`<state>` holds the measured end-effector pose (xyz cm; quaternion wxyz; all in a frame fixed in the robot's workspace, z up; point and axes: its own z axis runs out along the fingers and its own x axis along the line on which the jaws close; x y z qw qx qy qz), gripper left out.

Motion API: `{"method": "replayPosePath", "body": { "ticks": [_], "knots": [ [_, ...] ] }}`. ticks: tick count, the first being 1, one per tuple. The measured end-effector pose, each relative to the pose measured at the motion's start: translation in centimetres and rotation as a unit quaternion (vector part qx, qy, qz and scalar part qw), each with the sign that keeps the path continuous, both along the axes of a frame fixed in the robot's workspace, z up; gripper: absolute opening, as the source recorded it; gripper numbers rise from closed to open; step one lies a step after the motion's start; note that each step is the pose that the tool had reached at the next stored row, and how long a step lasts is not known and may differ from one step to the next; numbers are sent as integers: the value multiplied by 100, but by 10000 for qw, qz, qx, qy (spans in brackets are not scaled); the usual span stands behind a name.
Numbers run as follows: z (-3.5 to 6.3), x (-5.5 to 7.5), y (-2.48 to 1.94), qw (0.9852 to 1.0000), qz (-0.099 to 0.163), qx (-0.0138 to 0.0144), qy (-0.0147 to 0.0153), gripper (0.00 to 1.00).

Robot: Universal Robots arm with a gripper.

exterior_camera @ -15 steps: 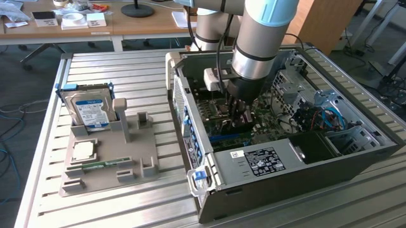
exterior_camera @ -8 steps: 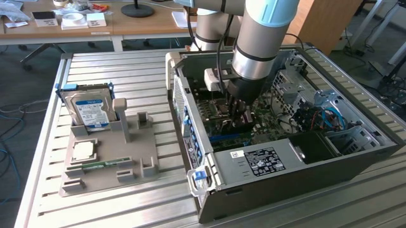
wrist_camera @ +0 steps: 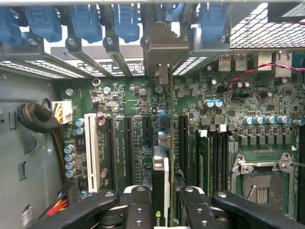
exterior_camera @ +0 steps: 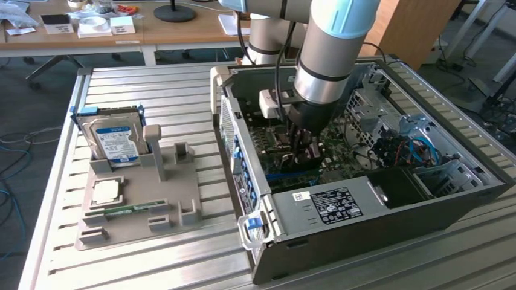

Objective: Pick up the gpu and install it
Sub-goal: 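Insert the gpu into the slot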

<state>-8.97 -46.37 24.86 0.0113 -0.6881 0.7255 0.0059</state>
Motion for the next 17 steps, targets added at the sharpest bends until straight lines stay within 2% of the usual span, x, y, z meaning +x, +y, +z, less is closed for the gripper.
{"method": "replayPosePath", "body": {
  "ticks": [17],
  "knots": [
    [-61,-19,8,10000,0,0,0,27]
  ]
}}
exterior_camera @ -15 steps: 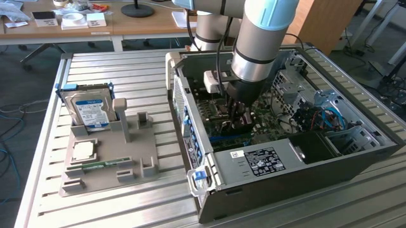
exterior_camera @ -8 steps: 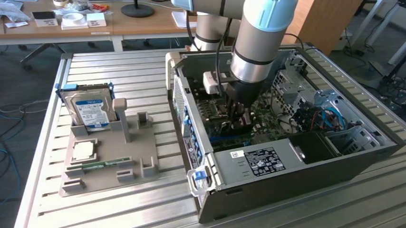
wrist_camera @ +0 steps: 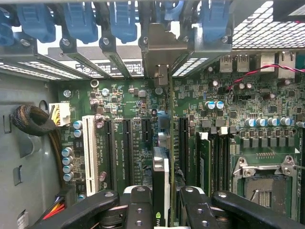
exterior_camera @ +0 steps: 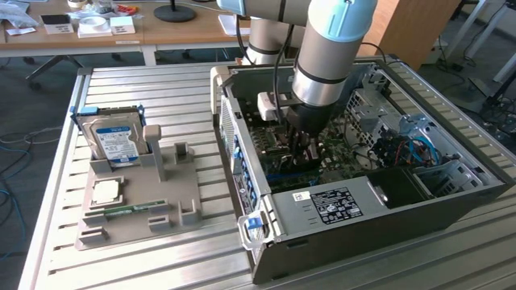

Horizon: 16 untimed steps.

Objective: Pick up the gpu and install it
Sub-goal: 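Insert the gpu into the slot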

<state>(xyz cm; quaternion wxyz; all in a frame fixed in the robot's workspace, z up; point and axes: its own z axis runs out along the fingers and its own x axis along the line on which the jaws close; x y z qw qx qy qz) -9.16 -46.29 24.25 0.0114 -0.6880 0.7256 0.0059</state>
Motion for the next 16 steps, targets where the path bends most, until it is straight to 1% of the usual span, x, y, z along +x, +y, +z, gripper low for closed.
{"method": "replayPosePath", "body": {
  "ticks": [7,8,9,11,13,15,16],
  "knots": [
    [1,0,1,10000,0,0,-1,27],
    [3,1,2,10000,0,-10,-2,27],
    [8,2,2,10000,0,-27,-4,27],
    [26,3,0,10000,1,-47,-2,27],
    [31,2,0,10000,1,-51,0,27],
    [31,2,0,10000,0,-51,-1,27],
    [31,2,0,10000,1,-46,-1,27]
  ]
}}
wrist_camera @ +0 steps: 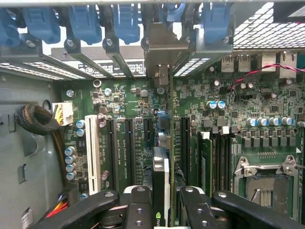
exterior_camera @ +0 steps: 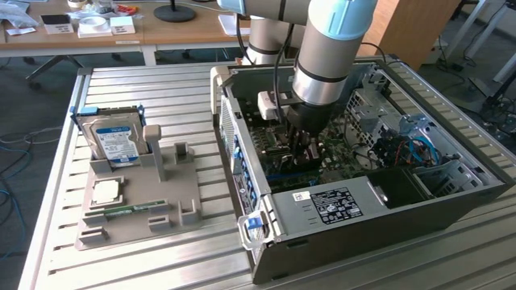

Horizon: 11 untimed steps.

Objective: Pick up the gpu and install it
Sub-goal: 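Insert the gpu into the slot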

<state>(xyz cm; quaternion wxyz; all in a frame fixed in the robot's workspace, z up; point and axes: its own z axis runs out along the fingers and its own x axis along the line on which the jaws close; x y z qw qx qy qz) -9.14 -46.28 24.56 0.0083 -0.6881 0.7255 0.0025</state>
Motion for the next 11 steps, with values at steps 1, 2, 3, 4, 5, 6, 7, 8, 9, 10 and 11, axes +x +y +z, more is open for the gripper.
{"method": "replayPosePath", "body": {
  "ticks": [1,2,3,4,5,6,7,8,9,10,11],
  "knots": [
    [1,-1,0,10000,-1,12,0,27],
    [1,-1,0,10000,-1,33,0,27],
    [1,-1,0,10000,-1,48,0,27],
    [0,0,0,10000,-1,52,-1,27],
    [0,0,0,10000,-1,53,-1,27],
    [-1,0,0,10000,0,53,-1,27],
    [-5,0,0,10000,0,54,-1,27],
    [-10,0,0,10000,0,54,-1,27],
    [-14,0,0,10000,0,54,-1,27],
    [-18,0,0,10000,0,52,0,27],
    [-22,0,-1,10000,0,51,1,27]
  ]
}}
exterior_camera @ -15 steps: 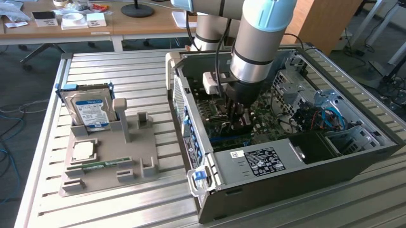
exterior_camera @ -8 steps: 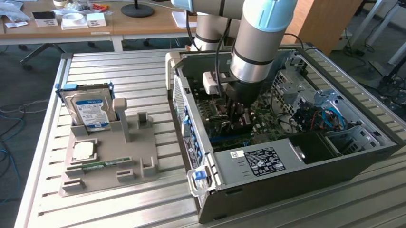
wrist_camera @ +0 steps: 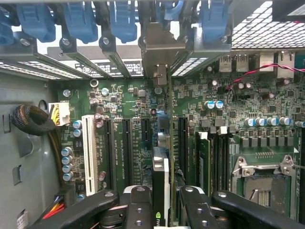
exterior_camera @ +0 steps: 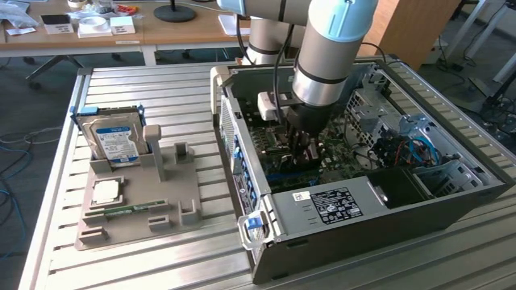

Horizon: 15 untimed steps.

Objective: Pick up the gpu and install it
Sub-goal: 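Insert the gpu into the slot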

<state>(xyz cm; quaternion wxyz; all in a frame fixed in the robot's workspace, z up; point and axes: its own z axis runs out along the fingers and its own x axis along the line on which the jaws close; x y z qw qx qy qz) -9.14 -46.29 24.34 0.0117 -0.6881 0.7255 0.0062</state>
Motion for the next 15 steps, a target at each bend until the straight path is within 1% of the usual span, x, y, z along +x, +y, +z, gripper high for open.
{"method": "replayPosePath", "body": {
  "ticks": [4,5,6,7,12,15],
  "knots": [
    [-10,0,0,10000,0,0,0,27],
    [-11,0,0,10000,0,6,0,27],
    [-18,1,2,10000,0,28,-5,27],
    [-16,1,2,10000,0,34,-4,27],
    [-6,0,0,10000,0,30,-2,27],
    [-21,0,0,10000,0,29,-1,27]
  ]
}}
